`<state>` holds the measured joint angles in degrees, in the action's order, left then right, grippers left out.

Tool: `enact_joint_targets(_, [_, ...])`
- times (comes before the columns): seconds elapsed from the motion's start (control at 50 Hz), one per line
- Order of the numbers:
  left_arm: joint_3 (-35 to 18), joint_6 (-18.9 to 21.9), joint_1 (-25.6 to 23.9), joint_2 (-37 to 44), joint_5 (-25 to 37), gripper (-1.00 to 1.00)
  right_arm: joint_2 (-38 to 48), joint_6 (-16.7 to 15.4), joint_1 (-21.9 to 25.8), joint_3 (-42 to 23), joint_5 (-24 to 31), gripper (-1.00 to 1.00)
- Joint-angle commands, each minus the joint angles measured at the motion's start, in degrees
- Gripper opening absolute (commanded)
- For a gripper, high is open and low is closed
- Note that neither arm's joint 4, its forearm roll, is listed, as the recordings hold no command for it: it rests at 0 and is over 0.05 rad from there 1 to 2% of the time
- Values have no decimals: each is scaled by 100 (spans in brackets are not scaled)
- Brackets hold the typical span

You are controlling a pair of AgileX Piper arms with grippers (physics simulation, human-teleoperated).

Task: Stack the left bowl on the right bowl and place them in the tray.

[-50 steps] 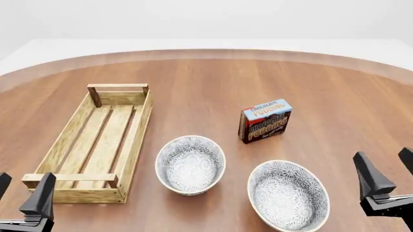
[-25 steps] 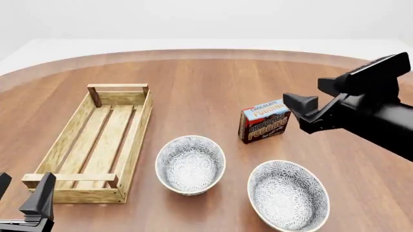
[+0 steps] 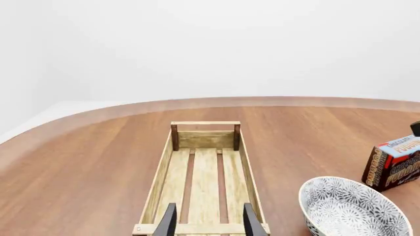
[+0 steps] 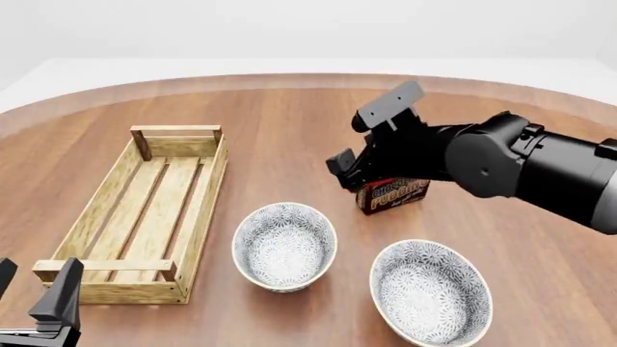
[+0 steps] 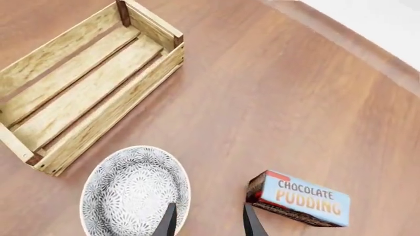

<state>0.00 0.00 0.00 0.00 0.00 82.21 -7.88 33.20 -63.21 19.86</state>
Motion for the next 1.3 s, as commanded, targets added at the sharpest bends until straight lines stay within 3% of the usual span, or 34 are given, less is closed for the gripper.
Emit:
enact_joint_targets(0.02, [0, 0, 0, 0, 0, 100, 788, 214, 245, -364, 21, 100])
enact_joint_targets(0.2, [0, 0, 0, 0, 0, 100, 1225, 534, 435, -588, 14, 100])
enact_joint_targets(0.4, [0, 0, 0, 0, 0, 100, 1554, 736, 497, -302, -369, 100])
enact_joint_targets(0.9, [0, 0, 0, 0, 0, 100, 1944, 856, 249, -62, -787, 100])
enact_joint_targets(1.3, [0, 0, 0, 0, 0, 100, 2232, 1066, 430, -7, -1027, 100])
